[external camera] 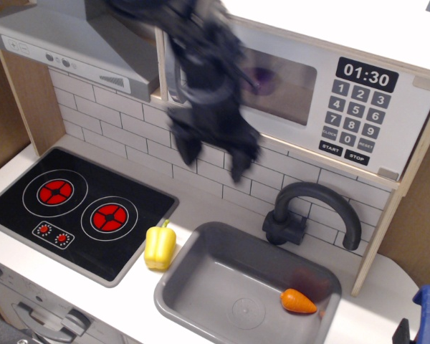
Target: Open microwave
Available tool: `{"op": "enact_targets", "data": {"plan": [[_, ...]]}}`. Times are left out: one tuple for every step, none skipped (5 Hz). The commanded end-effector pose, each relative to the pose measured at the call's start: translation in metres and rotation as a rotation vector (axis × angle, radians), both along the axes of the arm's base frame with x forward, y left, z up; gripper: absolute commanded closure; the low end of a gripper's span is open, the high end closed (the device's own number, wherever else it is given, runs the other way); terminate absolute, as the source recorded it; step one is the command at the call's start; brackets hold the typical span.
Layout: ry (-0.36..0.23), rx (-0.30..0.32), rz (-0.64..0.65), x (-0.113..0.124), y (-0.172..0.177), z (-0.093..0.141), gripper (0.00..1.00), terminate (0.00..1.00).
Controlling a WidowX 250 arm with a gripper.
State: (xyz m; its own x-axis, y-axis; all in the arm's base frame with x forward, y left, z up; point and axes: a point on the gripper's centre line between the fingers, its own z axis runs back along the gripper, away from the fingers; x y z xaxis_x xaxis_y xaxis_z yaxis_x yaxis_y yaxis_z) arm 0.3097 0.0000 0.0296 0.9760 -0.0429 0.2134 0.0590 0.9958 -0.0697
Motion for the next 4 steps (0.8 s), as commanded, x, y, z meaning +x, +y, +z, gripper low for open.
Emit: {"op": "enact_targets", "data": {"plan": [[-0.189,0.067,0.005,0.026,0.051,0.064,0.00,0.00],[-0.210,0.083,0.036,0.031,0.059,0.074,0.00,0.00],[-0.243,0.110,0.087,0.036,0.065,0.080,0.00,0.00],[-0.267,0.131,0.157,0.039,0.073,0.084,0.00,0.00]]}}
